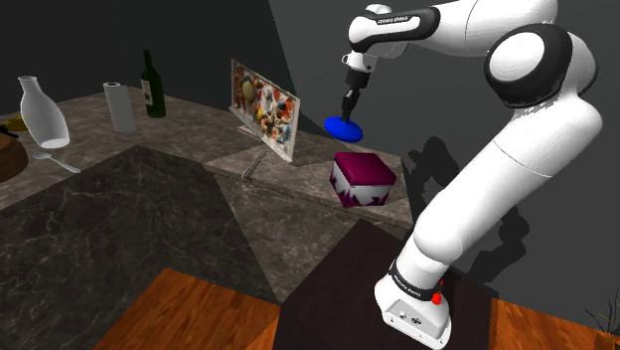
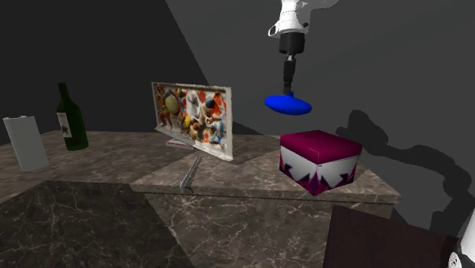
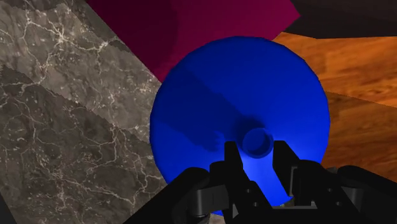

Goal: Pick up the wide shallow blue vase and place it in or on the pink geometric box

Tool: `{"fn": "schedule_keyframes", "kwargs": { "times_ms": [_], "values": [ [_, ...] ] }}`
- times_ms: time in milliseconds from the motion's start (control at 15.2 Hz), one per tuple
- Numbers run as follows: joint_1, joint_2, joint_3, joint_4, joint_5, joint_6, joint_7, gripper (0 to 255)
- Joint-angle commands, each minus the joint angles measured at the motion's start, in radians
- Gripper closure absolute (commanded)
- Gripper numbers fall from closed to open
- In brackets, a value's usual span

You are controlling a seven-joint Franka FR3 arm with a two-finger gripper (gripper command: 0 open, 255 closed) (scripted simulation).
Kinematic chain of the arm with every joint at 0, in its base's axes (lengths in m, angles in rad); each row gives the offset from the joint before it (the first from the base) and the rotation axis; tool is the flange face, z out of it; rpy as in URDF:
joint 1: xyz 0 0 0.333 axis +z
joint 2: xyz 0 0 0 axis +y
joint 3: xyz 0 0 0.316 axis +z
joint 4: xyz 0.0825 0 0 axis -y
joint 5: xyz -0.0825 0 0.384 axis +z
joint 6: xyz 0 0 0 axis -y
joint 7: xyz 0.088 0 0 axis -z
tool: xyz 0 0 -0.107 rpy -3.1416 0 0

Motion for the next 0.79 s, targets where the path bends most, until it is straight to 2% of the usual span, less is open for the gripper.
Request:
{"fn": "schedule_keyframes", "kwargs": {
  "times_ms": [0, 462, 726],
  "values": [
    [-0.019, -0.042, -0.017, -0.024, -0.021, -0.016, -0.028, 255],
    [-0.086, -0.157, -0.087, -0.061, -0.09, -0.082, -0.141, 255],
    [-0.088, -0.158, -0.093, -0.116, -0.094, -0.028, -0.142, 255]
  ]
}}
